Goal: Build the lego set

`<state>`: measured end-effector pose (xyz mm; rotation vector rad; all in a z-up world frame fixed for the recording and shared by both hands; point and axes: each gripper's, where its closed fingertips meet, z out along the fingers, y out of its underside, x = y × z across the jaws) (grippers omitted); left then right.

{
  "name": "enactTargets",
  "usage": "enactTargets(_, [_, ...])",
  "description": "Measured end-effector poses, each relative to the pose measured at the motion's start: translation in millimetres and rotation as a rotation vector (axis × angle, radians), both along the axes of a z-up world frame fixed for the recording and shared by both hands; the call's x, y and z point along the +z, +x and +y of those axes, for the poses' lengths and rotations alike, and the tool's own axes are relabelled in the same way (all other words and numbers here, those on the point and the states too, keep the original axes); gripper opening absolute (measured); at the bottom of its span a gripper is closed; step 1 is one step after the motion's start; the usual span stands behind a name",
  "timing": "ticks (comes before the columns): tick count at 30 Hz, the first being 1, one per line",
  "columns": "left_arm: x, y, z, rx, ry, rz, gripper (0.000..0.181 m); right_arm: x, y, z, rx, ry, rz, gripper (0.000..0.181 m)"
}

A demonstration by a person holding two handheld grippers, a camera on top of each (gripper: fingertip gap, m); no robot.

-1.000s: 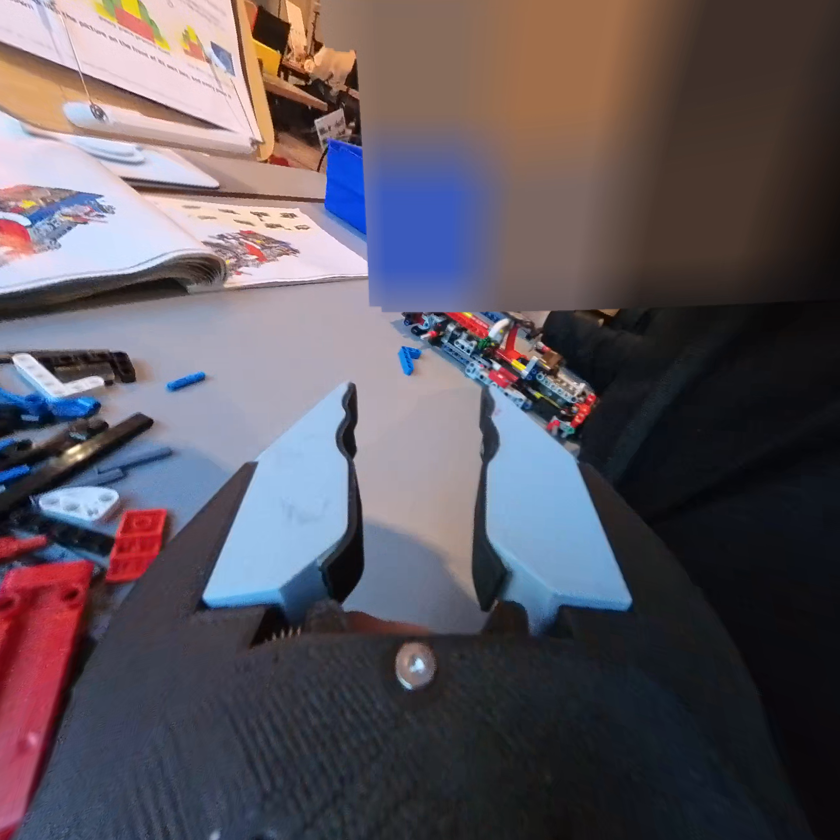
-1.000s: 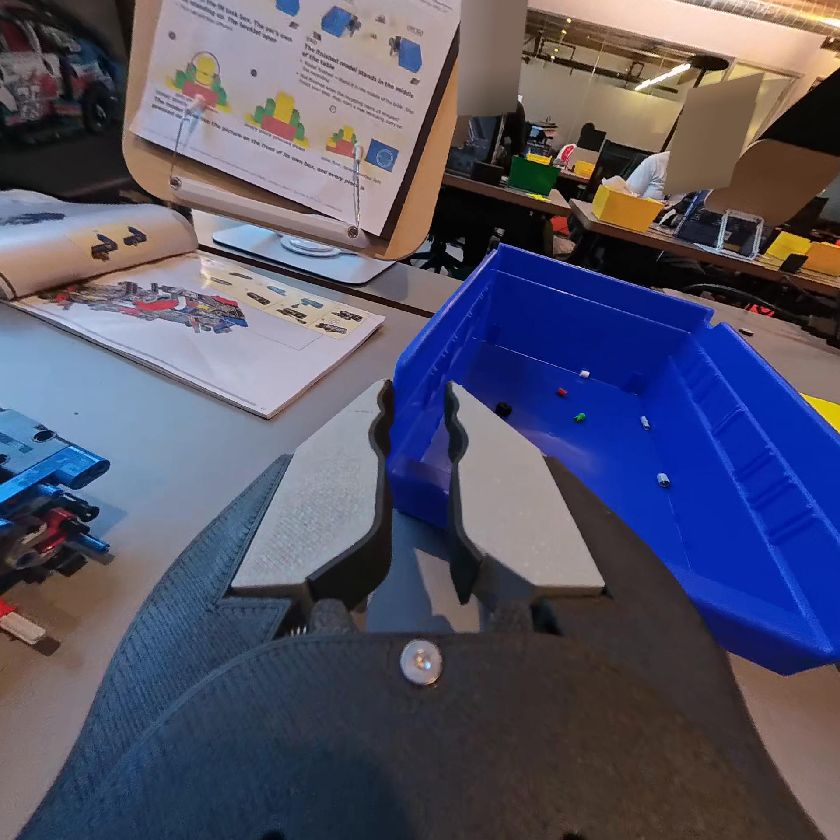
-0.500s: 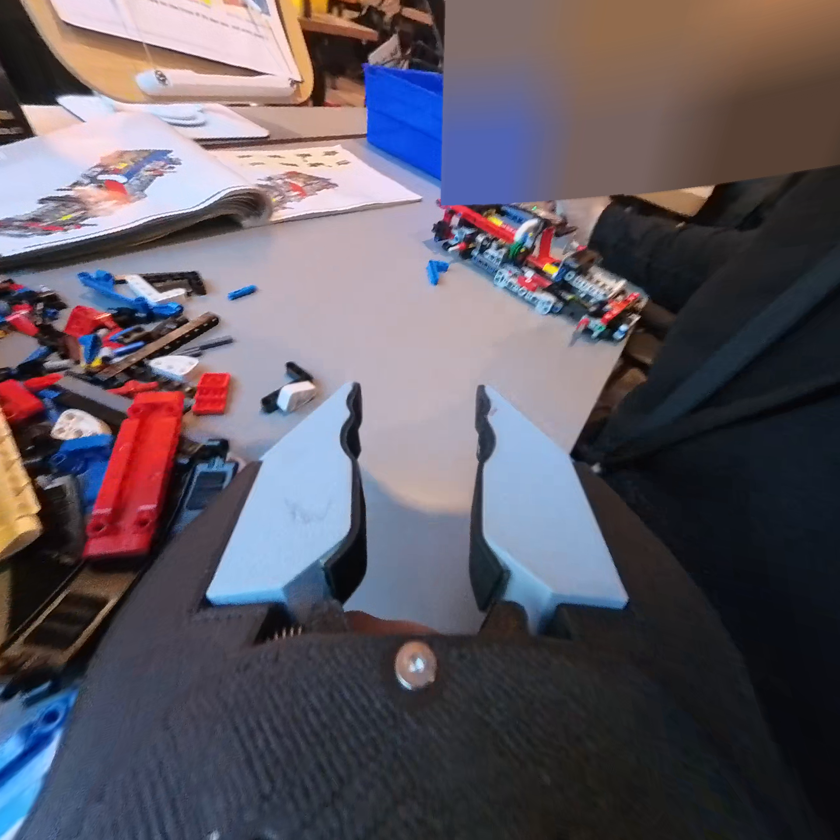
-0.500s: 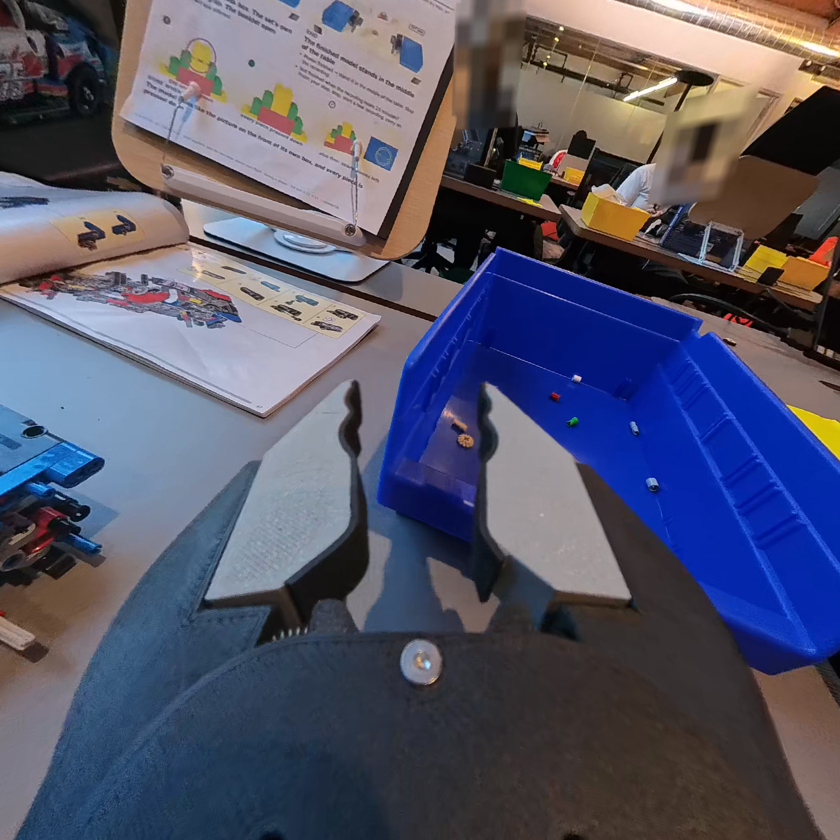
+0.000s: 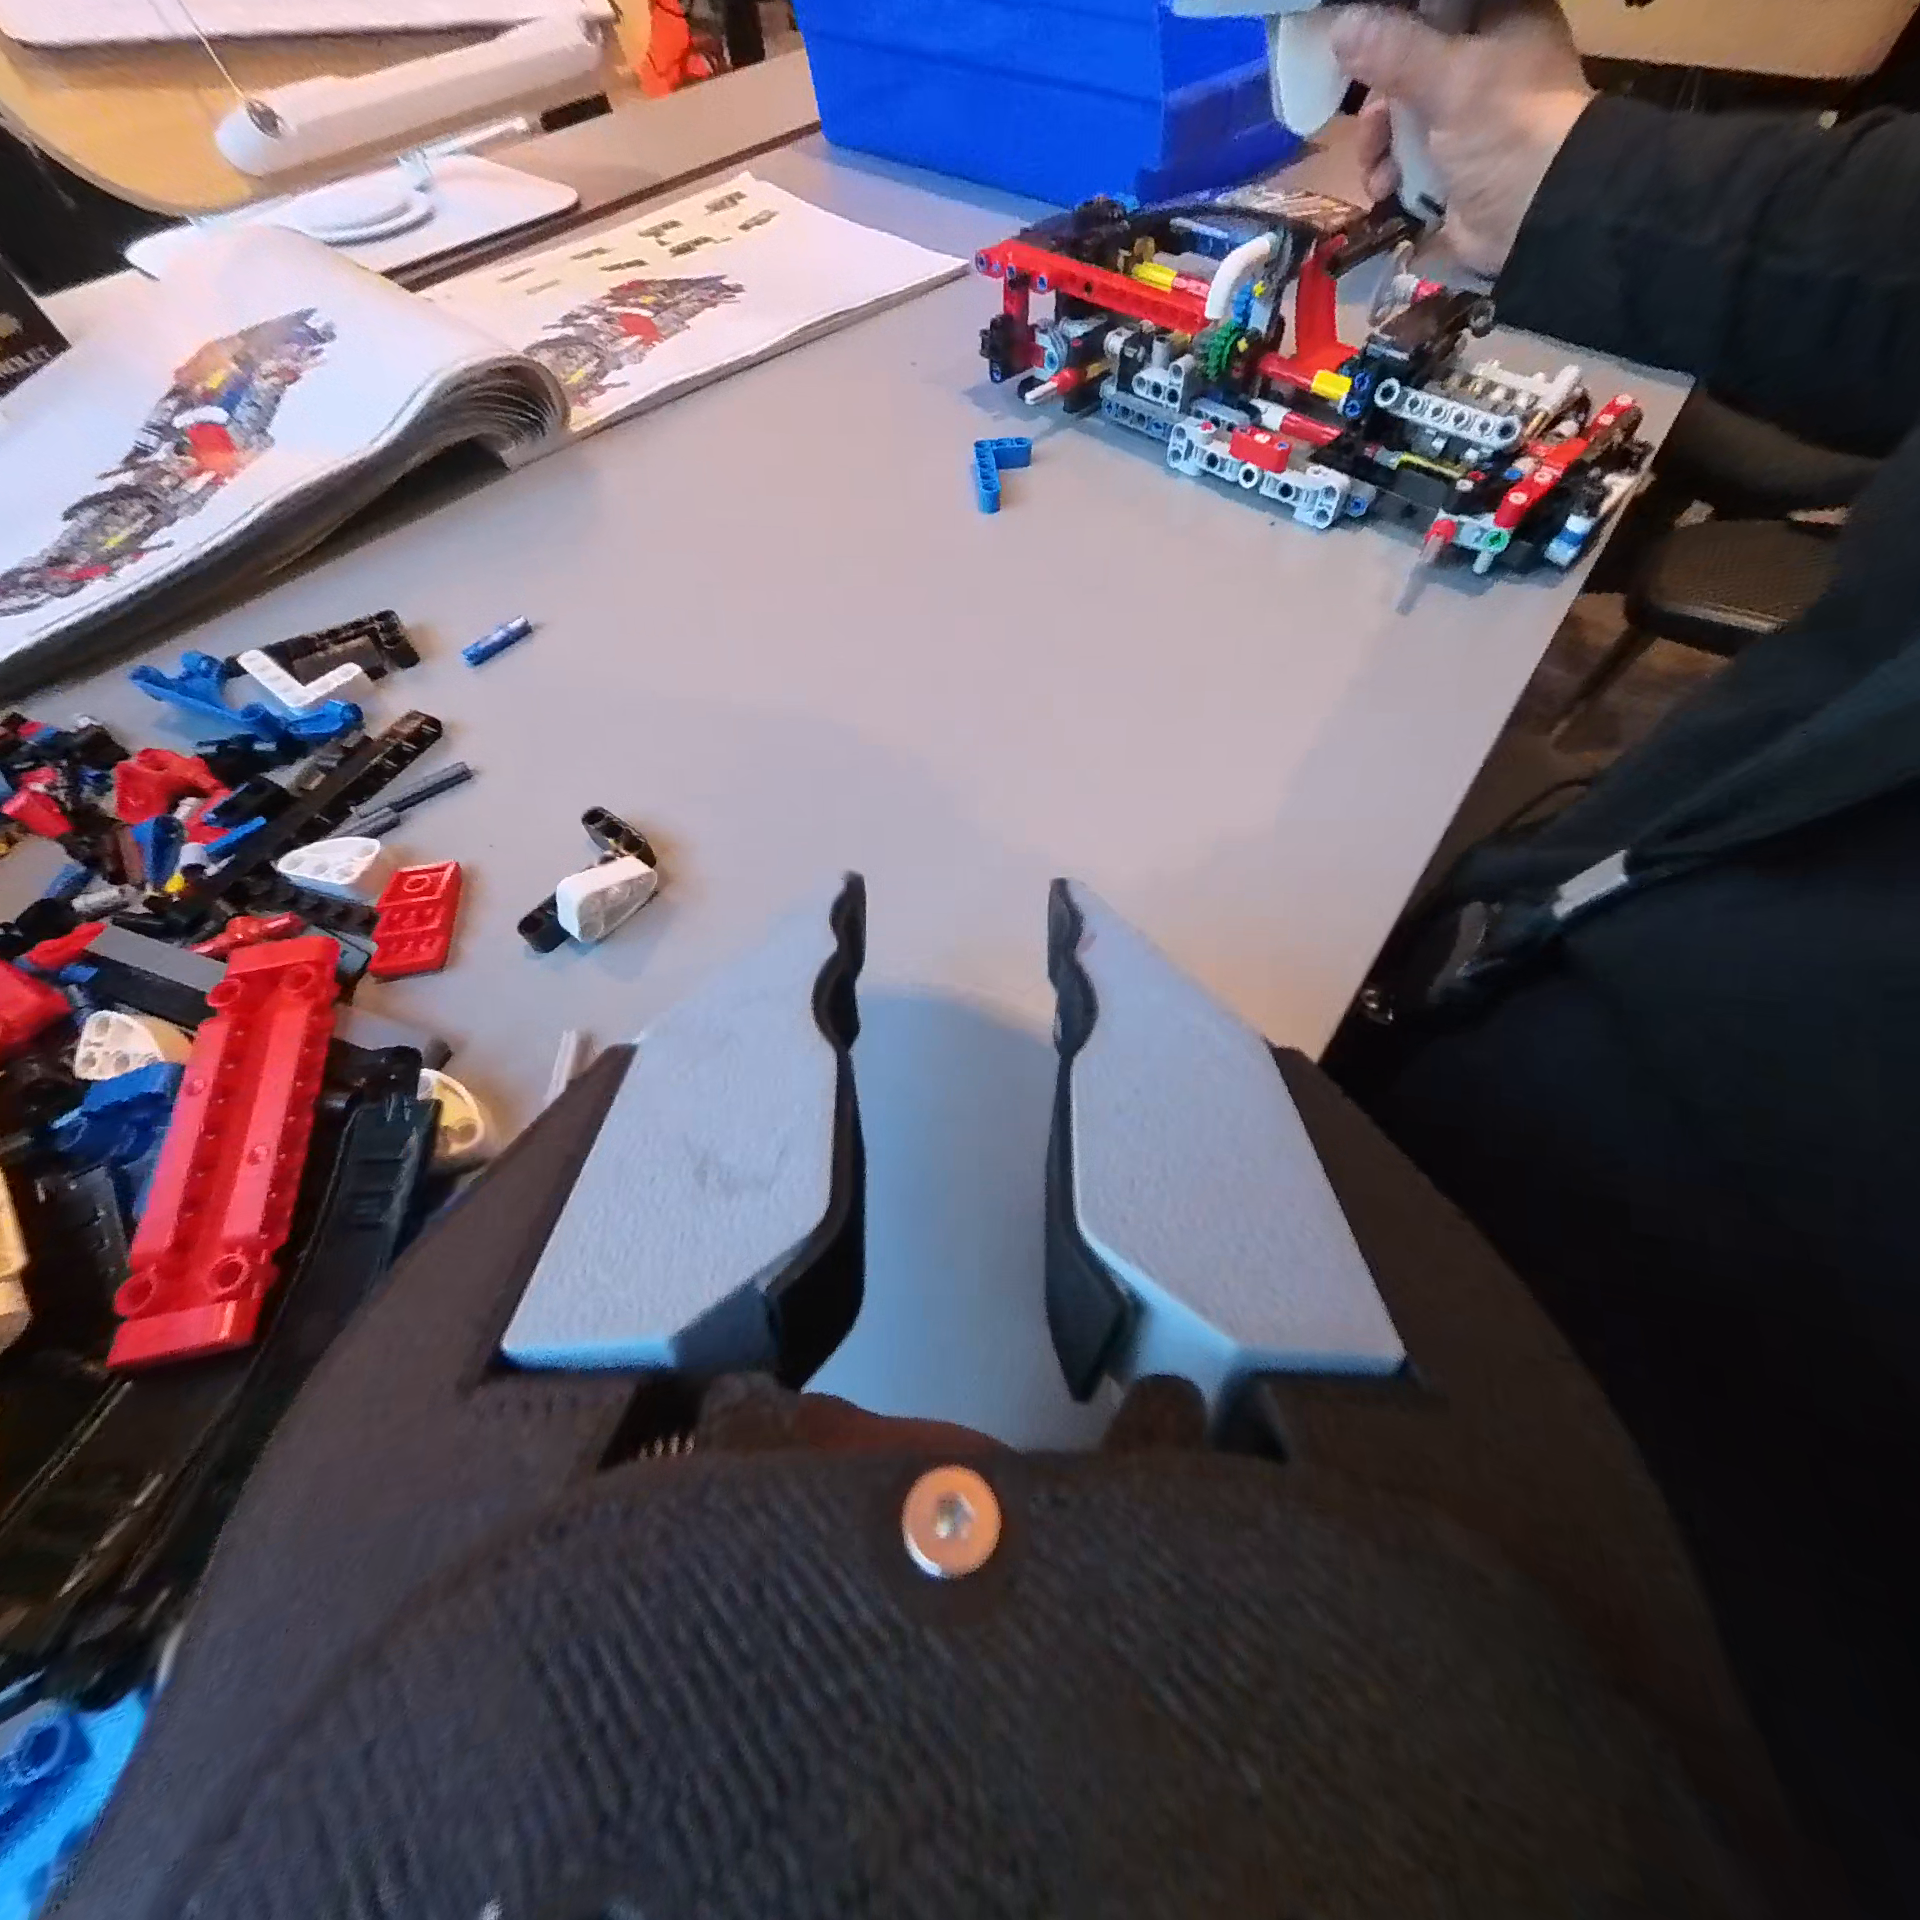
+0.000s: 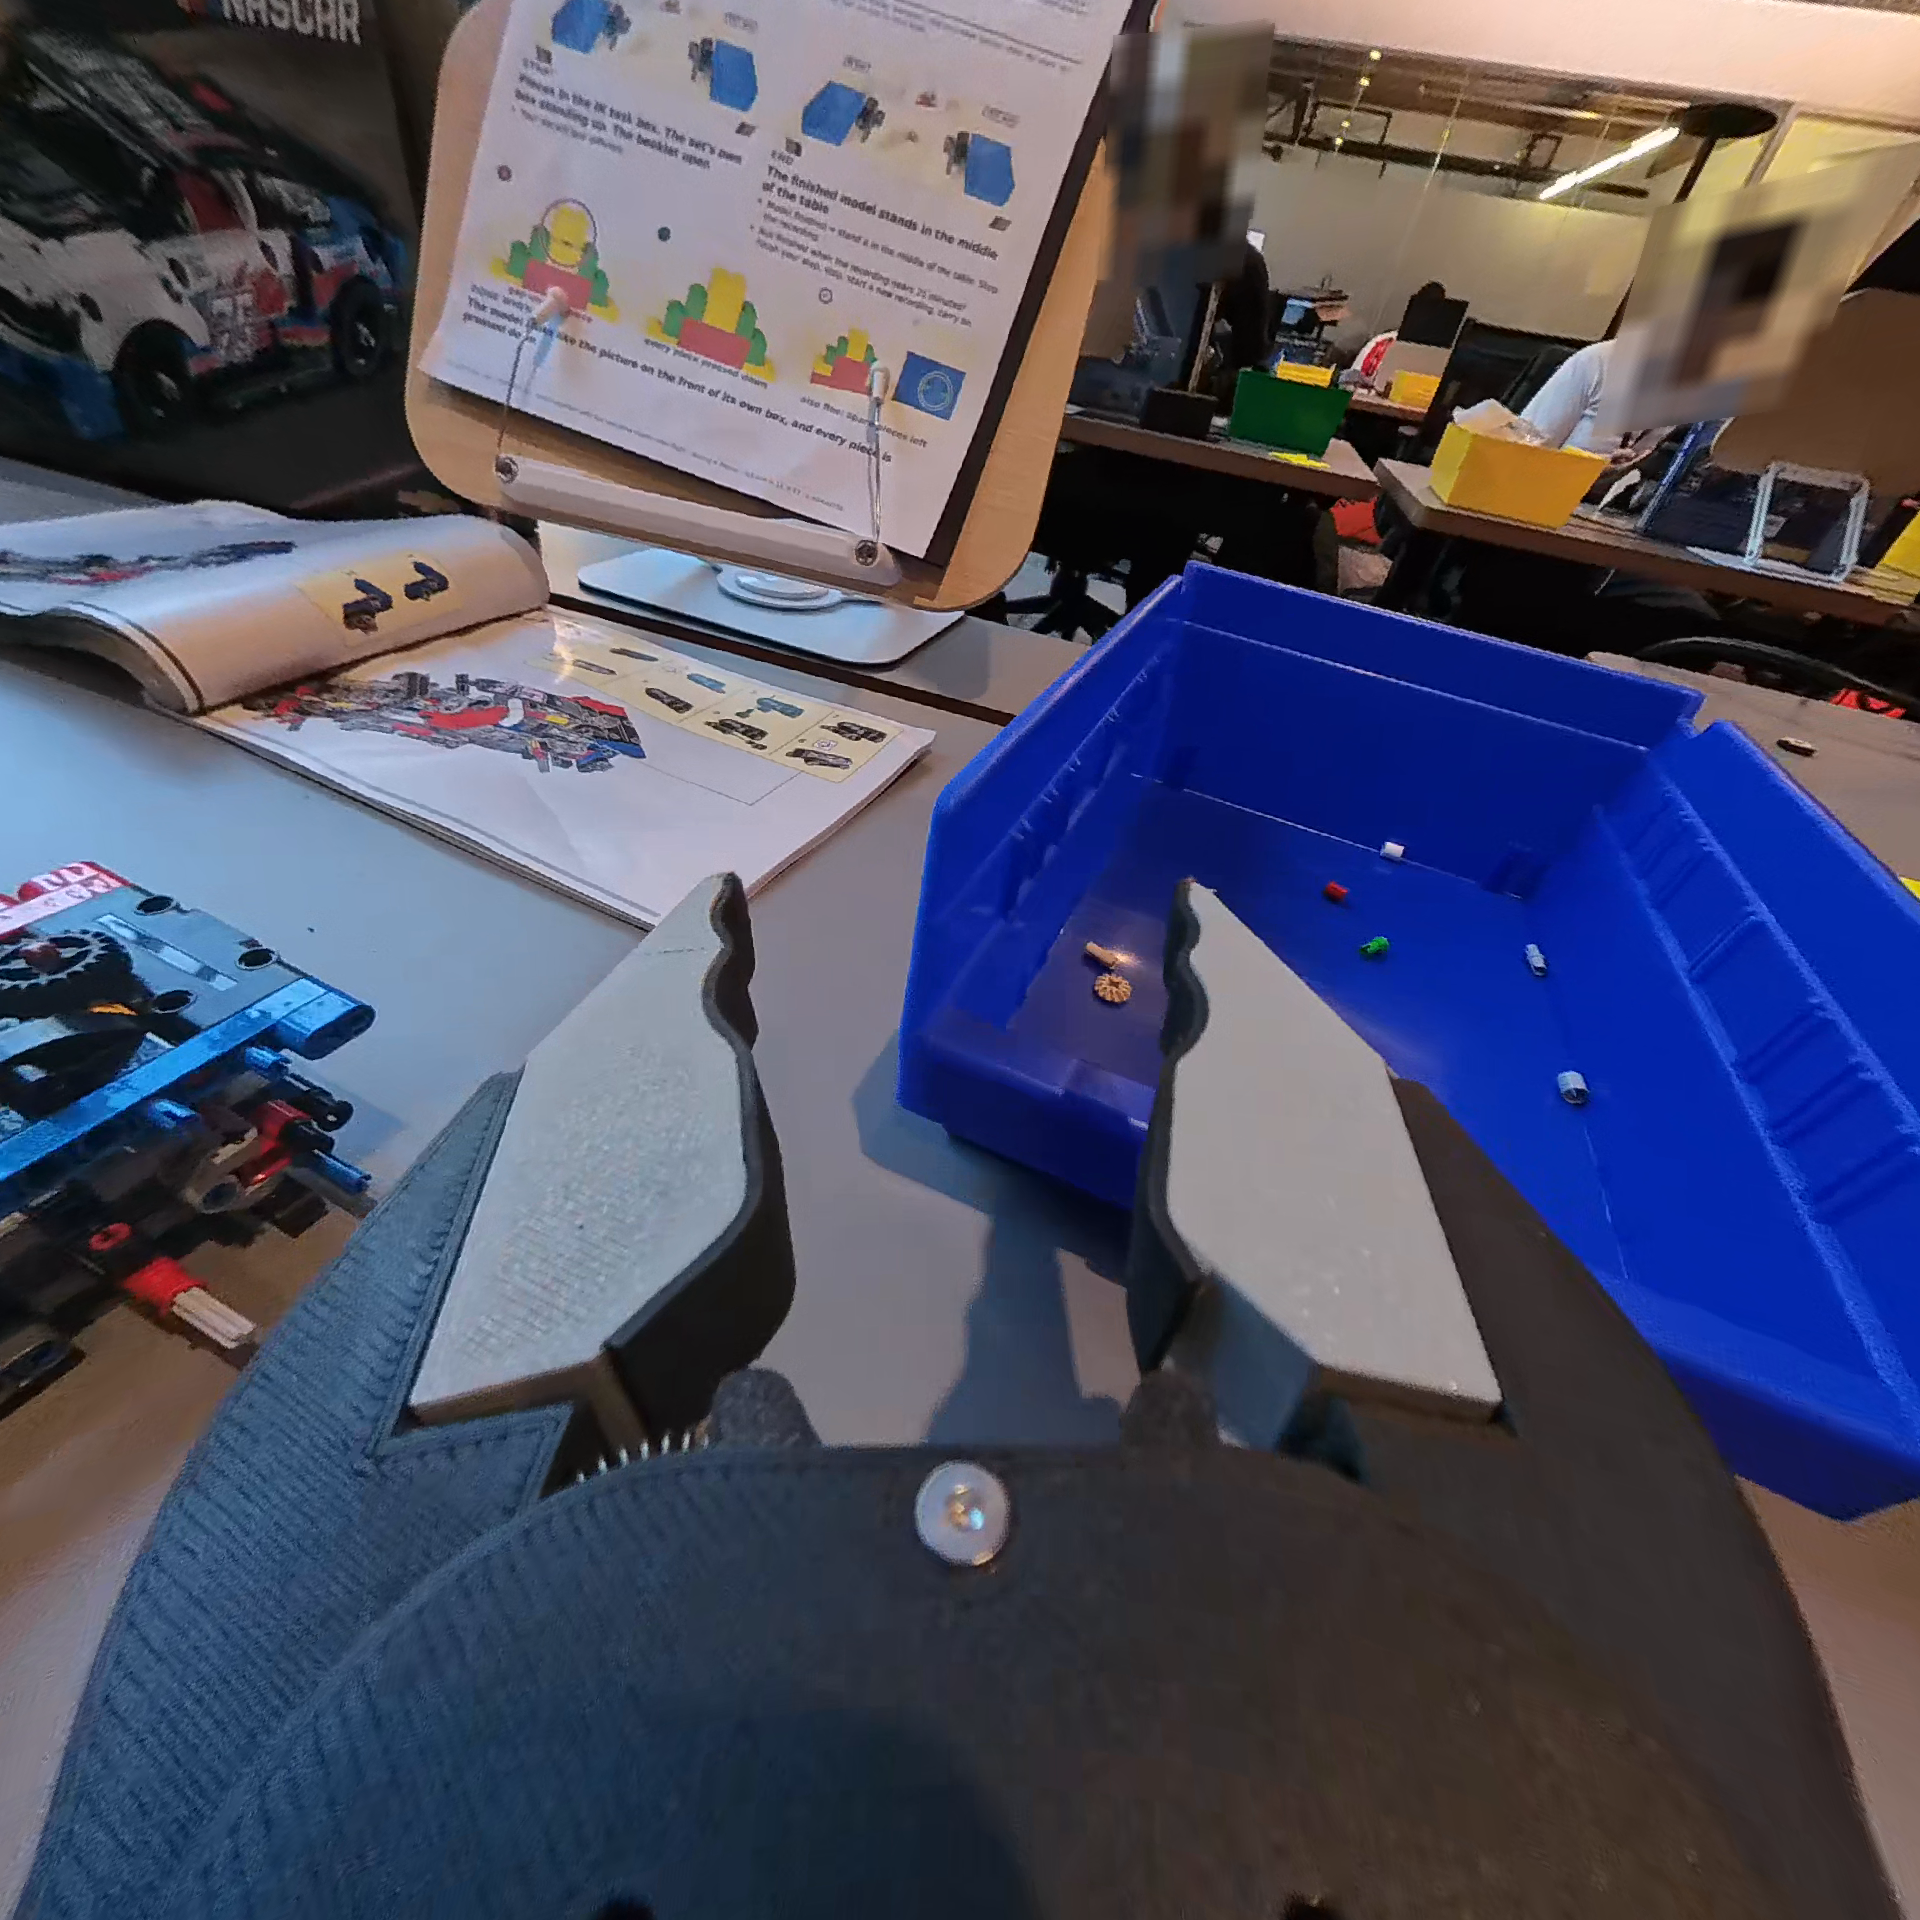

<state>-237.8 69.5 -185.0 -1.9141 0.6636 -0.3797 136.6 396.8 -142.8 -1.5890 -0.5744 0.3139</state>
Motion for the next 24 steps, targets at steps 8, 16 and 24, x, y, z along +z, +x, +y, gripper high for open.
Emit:
enactTargets(8, [14, -31, 7, 0.017, 0.033, -0.067, 0.034, -5, -6, 3, -0.021, 0.005, -0.07, 0.078])
enactTargets(16, [29, -30, -2, -0.075, 0.048, -0.214, 0.025, -13, -6, 9, -0.066, -0.012, -0.141, 0.076])
enactTargets(24, [31, -36, 2, -0.057, 0.024, -0.281, 0.026, -12, -4, 11, -0.074, -0.014, -0.123, 0.074])
